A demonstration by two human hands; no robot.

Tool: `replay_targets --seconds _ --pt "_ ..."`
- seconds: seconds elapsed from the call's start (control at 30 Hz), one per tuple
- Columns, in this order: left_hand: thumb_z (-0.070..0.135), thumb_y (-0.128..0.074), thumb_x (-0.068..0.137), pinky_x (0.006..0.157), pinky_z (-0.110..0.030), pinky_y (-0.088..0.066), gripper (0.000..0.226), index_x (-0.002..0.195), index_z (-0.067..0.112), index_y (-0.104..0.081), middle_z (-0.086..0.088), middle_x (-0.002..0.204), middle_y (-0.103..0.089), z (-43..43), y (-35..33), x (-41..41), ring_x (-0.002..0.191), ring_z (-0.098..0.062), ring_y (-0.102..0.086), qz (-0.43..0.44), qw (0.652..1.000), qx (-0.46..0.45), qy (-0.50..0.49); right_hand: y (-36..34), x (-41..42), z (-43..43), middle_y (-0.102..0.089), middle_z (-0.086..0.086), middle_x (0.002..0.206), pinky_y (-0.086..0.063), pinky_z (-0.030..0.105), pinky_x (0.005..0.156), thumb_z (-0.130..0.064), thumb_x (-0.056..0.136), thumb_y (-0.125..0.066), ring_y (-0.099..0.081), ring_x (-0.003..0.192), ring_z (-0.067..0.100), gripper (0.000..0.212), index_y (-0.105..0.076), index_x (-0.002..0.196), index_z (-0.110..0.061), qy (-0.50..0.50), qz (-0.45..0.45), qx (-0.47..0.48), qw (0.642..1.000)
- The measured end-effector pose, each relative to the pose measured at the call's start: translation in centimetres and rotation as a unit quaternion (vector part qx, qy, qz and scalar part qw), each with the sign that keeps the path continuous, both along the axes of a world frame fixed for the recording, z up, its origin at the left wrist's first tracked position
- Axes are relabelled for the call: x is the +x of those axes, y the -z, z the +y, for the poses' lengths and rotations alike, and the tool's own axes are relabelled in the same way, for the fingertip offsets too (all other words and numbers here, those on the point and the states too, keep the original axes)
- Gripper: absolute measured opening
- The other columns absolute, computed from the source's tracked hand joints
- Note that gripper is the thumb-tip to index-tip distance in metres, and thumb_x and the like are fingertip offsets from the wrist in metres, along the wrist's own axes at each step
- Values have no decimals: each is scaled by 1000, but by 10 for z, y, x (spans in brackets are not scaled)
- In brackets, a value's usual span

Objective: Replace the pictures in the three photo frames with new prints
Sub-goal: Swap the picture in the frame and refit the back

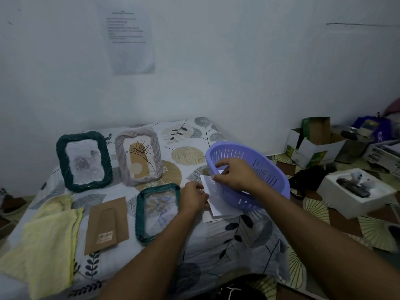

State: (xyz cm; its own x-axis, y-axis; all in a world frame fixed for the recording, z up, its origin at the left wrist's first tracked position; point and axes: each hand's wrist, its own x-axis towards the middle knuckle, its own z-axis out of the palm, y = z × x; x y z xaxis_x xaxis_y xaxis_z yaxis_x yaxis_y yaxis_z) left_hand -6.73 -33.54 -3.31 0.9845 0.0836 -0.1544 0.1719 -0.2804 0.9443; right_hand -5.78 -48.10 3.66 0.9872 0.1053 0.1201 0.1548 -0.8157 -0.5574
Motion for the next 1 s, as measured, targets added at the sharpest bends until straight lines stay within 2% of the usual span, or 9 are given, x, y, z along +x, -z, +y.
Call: replay_targets --seconds 0.1,0.2,0.3,0.43,0.53,0.67,0.77,0.87,1.0 --pt "-2 -62 85 65 -44 -60 21 106 -3 -60 -17 83 -67 -1 3 -2 70 -29 -70 -24 997 73 9 7 -3 4 -73 3 104 -51 32 88 -42 79 -75 -64 83 10 52 -64 124 -19 -11 -4 6 1000" --pt "17 -64 88 80 -33 -54 27 111 3 -62 -16 99 -68 3 3 -4 89 -26 -66 -63 977 205 22 10 -3 5 -73 3 105 -51 34 90 -42 79 -74 -67 91 14 53 -62 125 -19 -16 5 7 1000" --pt "22 -60 91 79 -27 -47 29 114 5 -65 -13 106 -69 6 -1 -7 95 -24 -63 -116 964 238 2 13 -4 7 -74 2 99 -52 28 79 -44 83 -70 -66 81 11 47 -64 122 -19 -31 14 -7 999" --pt "21 -54 95 83 -31 -50 24 110 8 -67 -10 107 -69 11 -11 0 92 -19 -62 -183 971 157 -5 11 7 -7 -70 3 80 -55 23 50 -29 96 -56 -68 64 15 24 -68 111 -14 5 28 50 998" --pt "30 -53 96 89 -33 -49 36 129 15 -58 -5 125 -62 7 -17 8 103 -18 -60 -190 977 93 25 10 23 -24 -72 7 93 -58 33 70 -25 92 -59 -67 79 20 21 -70 107 -15 39 26 12 999" --pt "33 -57 95 106 -36 -40 51 140 14 -46 -5 144 -46 -1 -12 13 125 -21 -49 -187 975 101 68 21 39 -30 -70 8 112 -49 33 89 -34 87 -67 -63 102 24 35 -67 116 -13 50 63 -84 993" --pt "33 -60 93 111 -43 -37 51 140 16 -47 -5 147 -45 -1 -3 15 132 -21 -44 -193 975 94 57 35 49 -25 -65 12 116 -47 34 89 -44 85 -66 -60 107 29 46 -65 115 -9 45 94 -153 983" --pt "34 -62 91 112 -36 -35 51 138 18 -50 -4 146 -46 2 1 17 132 -19 -44 -208 972 93 52 49 53 -20 -62 15 111 -44 33 79 -53 80 -66 -58 100 31 53 -63 106 -8 33 96 -232 968" --pt "34 -64 90 109 -33 -36 51 136 18 -52 -5 145 -47 2 1 18 131 -19 -45 -219 969 104 52 54 52 -20 -58 13 108 -48 37 81 -54 76 -69 -55 98 31 52 -58 105 -12 33 73 -251 965"
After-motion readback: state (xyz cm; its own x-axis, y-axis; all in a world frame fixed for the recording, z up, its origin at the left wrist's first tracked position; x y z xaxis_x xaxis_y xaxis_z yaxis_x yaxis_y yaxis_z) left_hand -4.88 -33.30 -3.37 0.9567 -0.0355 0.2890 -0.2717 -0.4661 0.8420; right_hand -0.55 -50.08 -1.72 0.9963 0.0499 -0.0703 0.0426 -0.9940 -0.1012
